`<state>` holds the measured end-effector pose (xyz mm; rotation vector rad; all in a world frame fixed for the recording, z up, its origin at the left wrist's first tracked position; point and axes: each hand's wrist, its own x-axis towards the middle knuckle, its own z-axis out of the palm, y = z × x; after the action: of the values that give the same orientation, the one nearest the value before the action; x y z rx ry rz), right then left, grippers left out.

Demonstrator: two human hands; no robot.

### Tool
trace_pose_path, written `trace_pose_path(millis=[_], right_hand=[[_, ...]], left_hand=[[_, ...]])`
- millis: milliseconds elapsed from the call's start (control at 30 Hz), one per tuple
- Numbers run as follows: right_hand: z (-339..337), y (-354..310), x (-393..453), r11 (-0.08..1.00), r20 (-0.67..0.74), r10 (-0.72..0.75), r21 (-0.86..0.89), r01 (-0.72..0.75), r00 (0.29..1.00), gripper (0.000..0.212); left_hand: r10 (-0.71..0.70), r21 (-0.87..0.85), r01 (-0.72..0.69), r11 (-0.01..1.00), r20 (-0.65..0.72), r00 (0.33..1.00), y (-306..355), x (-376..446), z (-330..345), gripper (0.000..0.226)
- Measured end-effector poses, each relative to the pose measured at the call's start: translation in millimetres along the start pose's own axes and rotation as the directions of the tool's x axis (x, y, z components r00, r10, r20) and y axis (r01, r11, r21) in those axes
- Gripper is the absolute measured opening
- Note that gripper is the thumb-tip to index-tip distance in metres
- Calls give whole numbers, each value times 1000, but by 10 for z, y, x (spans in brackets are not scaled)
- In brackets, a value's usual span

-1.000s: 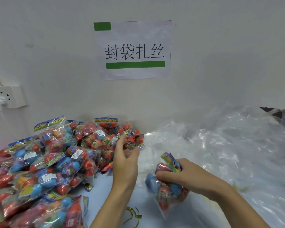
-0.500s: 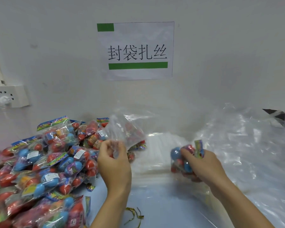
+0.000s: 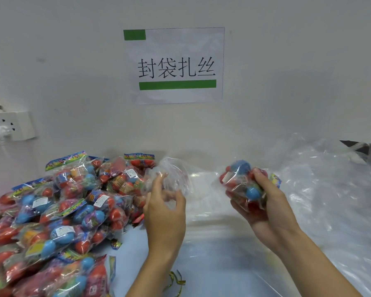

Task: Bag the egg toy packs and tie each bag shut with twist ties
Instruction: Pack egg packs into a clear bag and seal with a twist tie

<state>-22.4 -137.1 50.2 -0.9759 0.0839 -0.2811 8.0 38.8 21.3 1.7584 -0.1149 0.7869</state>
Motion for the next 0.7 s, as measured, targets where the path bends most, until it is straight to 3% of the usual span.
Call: trace_pose_path(millis=[167,300,400,500,633,700], right_hand=[[-27,-53,-3,984,100,-21,176,3,995,20],[19,-9,-35,999,357,42,-22,-37,933,26],[53,70,-68,979,476,152,-196,-64,866,41],[84,91,-93,950,430,178,-311,-40,885,41],[101,70,-97,950,333,173,-304,-68,927,53],[131,82,-101,959,291,151,-275,-68,945,60]], left_hand=[[103,75,-110,991,95,990,-51,-11,8,48],[188,63,-226,972,367,911,-77,-47,47,58],[114,7,-140,990,532,839,-163,-89,58,59],[54,-6,-64,998,616,786,-181,-112,31,57],[106,-79,-72,994,669,736,-37,-125,66,37],[84,-80,-40,996,665,742,2,-132,86,31]])
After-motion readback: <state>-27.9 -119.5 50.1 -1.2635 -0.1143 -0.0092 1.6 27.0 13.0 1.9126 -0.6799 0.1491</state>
